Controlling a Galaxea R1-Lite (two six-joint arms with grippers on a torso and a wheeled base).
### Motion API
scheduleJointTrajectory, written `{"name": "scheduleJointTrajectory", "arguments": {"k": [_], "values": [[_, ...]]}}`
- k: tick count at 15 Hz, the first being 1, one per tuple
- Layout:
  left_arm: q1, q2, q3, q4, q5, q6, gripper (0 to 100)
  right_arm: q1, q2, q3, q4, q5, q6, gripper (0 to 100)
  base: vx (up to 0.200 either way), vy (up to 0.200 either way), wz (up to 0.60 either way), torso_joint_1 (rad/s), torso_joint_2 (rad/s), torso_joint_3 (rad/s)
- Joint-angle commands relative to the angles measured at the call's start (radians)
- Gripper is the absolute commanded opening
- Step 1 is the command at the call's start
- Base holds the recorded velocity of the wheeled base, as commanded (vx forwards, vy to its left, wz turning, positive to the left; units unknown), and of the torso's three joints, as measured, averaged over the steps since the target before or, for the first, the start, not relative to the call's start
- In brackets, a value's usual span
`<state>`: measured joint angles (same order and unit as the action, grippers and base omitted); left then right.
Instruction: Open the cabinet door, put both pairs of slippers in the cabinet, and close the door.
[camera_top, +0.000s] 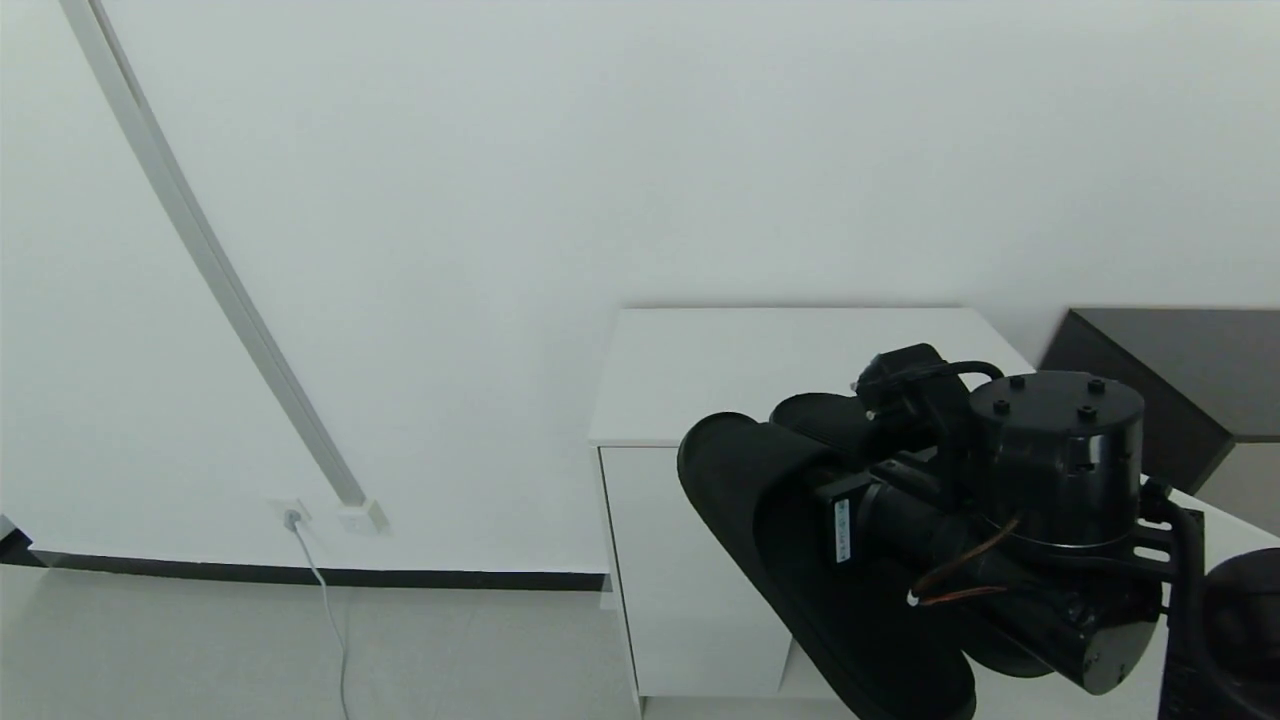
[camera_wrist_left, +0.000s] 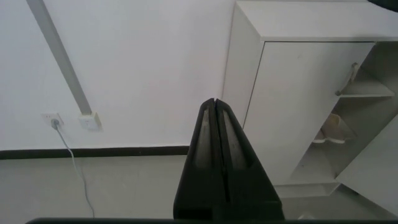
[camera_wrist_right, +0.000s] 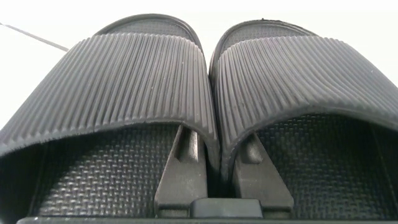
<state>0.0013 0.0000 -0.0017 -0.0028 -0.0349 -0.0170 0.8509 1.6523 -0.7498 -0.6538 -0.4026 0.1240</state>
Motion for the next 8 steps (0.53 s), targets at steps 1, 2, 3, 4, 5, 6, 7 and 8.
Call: {"name": "scheduleJointTrajectory", "arguments": {"k": [1,2,3,4,5,6,7,8], "values": [[0.000,0.000,0.000,0.000,0.000,0.000,0,0.004,0.004,0.000,-0.001,0.001,0.000,0,0.000,0.000,0.00,0.000,0.00,0.000],[0.000,0.000,0.000,0.000,0.000,0.000,0,0.004,0.006,0.000,-0.001,0.001,0.000,0,0.000,0.000,0.00,0.000,0.00,0.000],[0.000,0.000,0.000,0.000,0.000,0.000,0,0.004,0.006,0.000,-0.001,0.001,0.000,0,0.000,0.000,0.00,0.000,0.00,0.000],[0.000,0.000,0.000,0.000,0.000,0.000,0,0.005,0.006,0.000,-0.001,0.001,0.000,0,0.000,0.000,0.00,0.000,0.00,0.000],[0.000,0.000,0.000,0.000,0.000,0.000,0,0.005,0.006,0.000,-0.001,0.001,0.000,0,0.000,0.000,0.00,0.000,0.00,0.000],[0.000,0.000,0.000,0.000,0.000,0.000,0,0.005,0.007,0.000,-0.001,0.001,0.000,0,0.000,0.000,0.00,0.000,0.00,0.000],[0.000,0.000,0.000,0.000,0.000,0.000,0,0.005,0.007,0.000,-0.001,0.001,0.000,0,0.000,0.000,0.00,0.000,0.00,0.000],[0.000,0.000,0.000,0.000,-0.002,0.002,0,0.007,0.006,0.000,-0.001,0.001,0.000,0,0.000,0.000,0.00,0.000,0.00,0.000]]}}
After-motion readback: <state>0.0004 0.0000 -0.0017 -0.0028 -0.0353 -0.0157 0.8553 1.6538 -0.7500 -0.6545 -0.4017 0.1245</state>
